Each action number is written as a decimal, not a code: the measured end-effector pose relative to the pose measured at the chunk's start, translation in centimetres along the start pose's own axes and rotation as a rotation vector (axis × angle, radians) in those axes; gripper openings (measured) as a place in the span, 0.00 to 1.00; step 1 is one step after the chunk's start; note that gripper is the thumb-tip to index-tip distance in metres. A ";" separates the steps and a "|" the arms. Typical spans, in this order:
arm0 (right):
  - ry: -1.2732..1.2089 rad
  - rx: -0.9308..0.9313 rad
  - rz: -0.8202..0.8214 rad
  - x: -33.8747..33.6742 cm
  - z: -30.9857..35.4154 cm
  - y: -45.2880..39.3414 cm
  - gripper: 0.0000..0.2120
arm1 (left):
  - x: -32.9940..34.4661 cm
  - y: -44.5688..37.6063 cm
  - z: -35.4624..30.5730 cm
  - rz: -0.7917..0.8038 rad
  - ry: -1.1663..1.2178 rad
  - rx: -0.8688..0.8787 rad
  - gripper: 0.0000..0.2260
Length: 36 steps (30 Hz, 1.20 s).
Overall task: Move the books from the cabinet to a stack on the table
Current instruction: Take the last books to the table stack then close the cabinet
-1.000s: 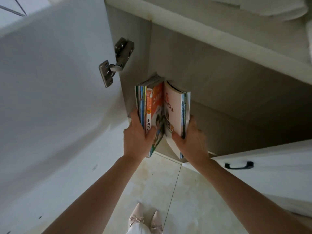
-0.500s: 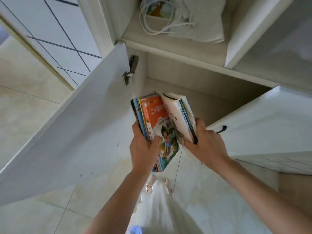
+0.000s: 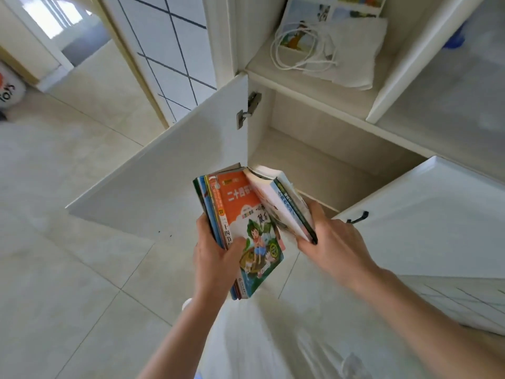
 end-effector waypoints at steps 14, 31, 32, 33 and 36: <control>0.044 -0.600 0.312 1.0 4.0 7.6 0.25 | -1.7 19.3 6.6 -0.526 0.275 -0.141 0.23; 0.137 -1.206 0.592 7.9 18.2 29.6 0.20 | -6.2 47.5 18.7 -1.213 0.405 -0.382 0.24; 0.144 -1.246 0.613 8.7 18.8 31.9 0.20 | -6.2 49.9 19.8 -1.247 0.422 -0.403 0.24; 0.157 -1.274 0.627 9.4 19.2 33.8 0.20 | -6.1 51.8 20.5 -1.273 0.448 -0.419 0.24; 0.198 -1.338 0.666 11.2 20.2 39.3 0.20 | -5.8 57.6 22.8 -1.358 0.515 -0.492 0.25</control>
Point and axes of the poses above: each hand's wrist, its own y-axis away from the middle knuckle, its own x-axis out of the palm, z = x × y, the point moved 6 cm from there along -y, towards the middle knuckle, and after that the axes turned 5 degrees about y, right-handed, at the moved point
